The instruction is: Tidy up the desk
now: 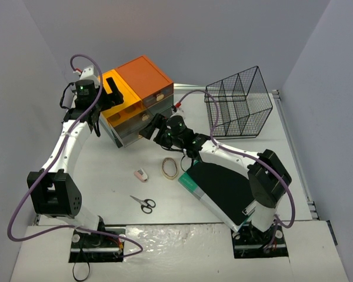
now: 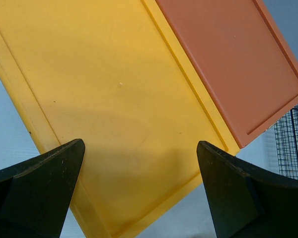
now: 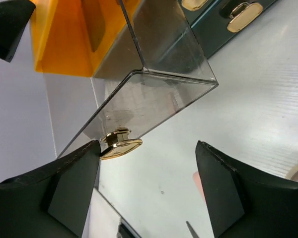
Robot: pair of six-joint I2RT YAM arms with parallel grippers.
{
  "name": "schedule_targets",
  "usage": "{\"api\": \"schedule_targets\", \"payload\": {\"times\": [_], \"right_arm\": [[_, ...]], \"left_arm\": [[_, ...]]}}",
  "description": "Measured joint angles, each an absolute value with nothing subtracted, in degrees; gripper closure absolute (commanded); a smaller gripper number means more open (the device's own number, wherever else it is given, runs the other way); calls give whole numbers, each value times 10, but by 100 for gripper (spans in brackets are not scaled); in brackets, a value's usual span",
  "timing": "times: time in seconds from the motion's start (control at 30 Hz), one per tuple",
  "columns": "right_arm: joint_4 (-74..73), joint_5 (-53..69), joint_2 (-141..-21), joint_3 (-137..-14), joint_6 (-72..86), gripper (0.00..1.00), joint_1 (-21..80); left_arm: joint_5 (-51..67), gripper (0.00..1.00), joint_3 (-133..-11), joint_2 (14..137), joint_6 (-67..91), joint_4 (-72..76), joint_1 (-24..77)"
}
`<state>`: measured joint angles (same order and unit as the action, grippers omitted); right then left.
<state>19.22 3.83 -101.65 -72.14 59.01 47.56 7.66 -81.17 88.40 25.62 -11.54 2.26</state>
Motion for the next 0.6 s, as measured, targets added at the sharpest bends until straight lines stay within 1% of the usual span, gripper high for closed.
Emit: {"api": "schedule_targets", "payload": {"times": [0.2,0.37,0.6], "right_arm": [[171,18,-1001,-722,523,23,485],[122,17,-971,-723,460,24,498],[78,20,-924,-711,398,27,518]], "left_arm": [[77,3,-812,884,256,-115,23],[77,3,-812,884,256,-115,23],[77,3,-812,884,256,-114,23]]}}
